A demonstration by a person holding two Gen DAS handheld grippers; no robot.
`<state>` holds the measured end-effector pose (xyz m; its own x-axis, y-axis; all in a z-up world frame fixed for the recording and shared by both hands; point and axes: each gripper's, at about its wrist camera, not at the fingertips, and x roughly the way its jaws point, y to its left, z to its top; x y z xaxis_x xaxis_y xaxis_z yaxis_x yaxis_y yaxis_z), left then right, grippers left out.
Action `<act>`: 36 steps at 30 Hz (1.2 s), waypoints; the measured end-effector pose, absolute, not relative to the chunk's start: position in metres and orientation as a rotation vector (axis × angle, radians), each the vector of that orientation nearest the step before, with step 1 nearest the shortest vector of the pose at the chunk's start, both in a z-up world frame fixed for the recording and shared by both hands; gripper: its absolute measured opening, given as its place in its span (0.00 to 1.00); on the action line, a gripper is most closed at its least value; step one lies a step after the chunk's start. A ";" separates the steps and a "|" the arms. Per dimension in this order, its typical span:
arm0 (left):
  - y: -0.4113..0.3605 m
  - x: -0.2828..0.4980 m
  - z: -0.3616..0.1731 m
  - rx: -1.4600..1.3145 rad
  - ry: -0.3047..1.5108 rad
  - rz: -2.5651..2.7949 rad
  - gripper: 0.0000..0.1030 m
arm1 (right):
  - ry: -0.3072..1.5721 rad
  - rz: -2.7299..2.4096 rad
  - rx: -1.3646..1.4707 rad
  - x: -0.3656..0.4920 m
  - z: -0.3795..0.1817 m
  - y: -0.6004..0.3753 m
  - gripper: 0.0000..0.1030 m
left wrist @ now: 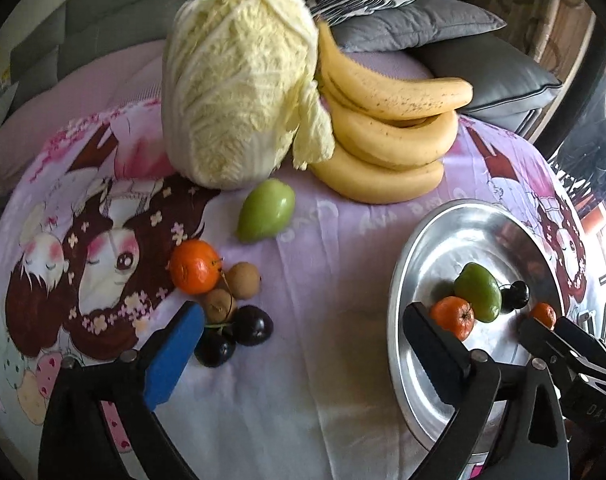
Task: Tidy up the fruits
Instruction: 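Withdraw both open tools from the bowl toward the fruit on the cloth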
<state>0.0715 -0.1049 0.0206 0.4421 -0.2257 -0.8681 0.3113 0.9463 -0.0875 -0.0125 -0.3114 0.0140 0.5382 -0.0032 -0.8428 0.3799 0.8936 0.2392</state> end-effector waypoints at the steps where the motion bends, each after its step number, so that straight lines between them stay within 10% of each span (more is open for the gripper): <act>1: -0.107 0.071 0.021 0.097 1.054 -0.343 0.97 | 0.982 -0.225 0.432 -0.012 0.014 -0.311 1.00; 36: -0.080 0.080 0.027 0.043 1.046 -0.343 0.97 | 0.946 -0.259 0.313 0.001 0.021 -0.248 1.00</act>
<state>0.0797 -0.0799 0.0266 0.4527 -0.2570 -0.8538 0.2976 0.9462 -0.1271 0.0008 -0.2480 0.0214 0.5603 -0.0805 -0.8244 0.3510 0.9245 0.1483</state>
